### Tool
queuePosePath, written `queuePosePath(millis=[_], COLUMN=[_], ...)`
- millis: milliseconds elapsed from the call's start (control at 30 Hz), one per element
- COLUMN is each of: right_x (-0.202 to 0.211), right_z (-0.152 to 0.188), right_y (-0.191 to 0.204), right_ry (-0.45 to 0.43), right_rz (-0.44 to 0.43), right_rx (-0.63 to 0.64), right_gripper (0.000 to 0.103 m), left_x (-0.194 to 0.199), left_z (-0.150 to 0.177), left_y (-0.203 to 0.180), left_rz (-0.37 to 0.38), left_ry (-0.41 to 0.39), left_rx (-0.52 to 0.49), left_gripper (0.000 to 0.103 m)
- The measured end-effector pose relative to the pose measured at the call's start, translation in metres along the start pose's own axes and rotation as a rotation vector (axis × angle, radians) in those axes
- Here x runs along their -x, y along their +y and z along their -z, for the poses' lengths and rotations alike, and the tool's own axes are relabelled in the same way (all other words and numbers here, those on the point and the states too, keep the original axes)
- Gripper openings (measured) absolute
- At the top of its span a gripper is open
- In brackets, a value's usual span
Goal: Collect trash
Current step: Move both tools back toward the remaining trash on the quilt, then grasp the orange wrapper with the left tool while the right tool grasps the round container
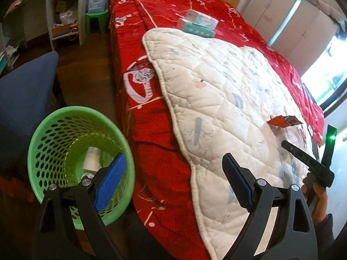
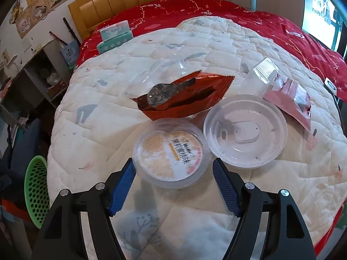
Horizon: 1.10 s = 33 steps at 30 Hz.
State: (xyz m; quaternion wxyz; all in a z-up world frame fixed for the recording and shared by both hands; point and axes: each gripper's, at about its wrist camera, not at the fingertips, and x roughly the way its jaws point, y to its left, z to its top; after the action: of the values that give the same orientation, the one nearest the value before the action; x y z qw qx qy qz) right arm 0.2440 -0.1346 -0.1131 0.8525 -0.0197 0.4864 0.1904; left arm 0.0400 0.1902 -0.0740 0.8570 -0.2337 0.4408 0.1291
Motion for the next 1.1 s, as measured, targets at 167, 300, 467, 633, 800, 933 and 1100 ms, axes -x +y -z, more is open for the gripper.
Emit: queuePosePath(millis=[167, 300, 467, 633, 800, 933, 1100], right_x=[-0.002, 0.001, 0.008, 0.029, 0.052, 0.07, 0.089], right_z=[0.0, -0.001, 0.001, 0.012, 0.026, 0.036, 0.047], right_y=[0.001, 0.003, 0.003, -0.002, -0.016, -0.035, -0.06], right_ry=[0.0, -0.013, -0.022, -0.033, -0.045, -0.056, -0.072], right_rz=[-0.018, -0.028, -0.036, -0.046, -0.035, -0.021, -0.007], right_rx=[0.003, 0.009, 0.014, 0.038, 0.049, 0.031, -0.001], right_gripper=[0.071, 0.069, 0.066, 0.066, 0.066, 0.066, 0.066], left_x=[-0.006, -0.011, -0.018, -0.032, -0.048, -0.066, -0.082], left_z=[-0.001, -0.005, -0.013, -0.019, -0.018, -0.01, -0.006], left_y=[-0.014, -0.027, -0.052, -0.095, -0.138, -0.179, -0.221], left_rz=[0.009, 0.018, 0.054, 0.099, 0.136, 0.188, 0.253], left_ry=[0.008, 0.012, 0.003, 0.0, 0.012, 0.038, 0.065], left_rx=[-0.027, -0.054, -0.11, -0.239, -0.366, -0.481, -0.636], left_gripper=[0.089, 0.089, 0.088, 0.088, 0.088, 0.088, 0.088])
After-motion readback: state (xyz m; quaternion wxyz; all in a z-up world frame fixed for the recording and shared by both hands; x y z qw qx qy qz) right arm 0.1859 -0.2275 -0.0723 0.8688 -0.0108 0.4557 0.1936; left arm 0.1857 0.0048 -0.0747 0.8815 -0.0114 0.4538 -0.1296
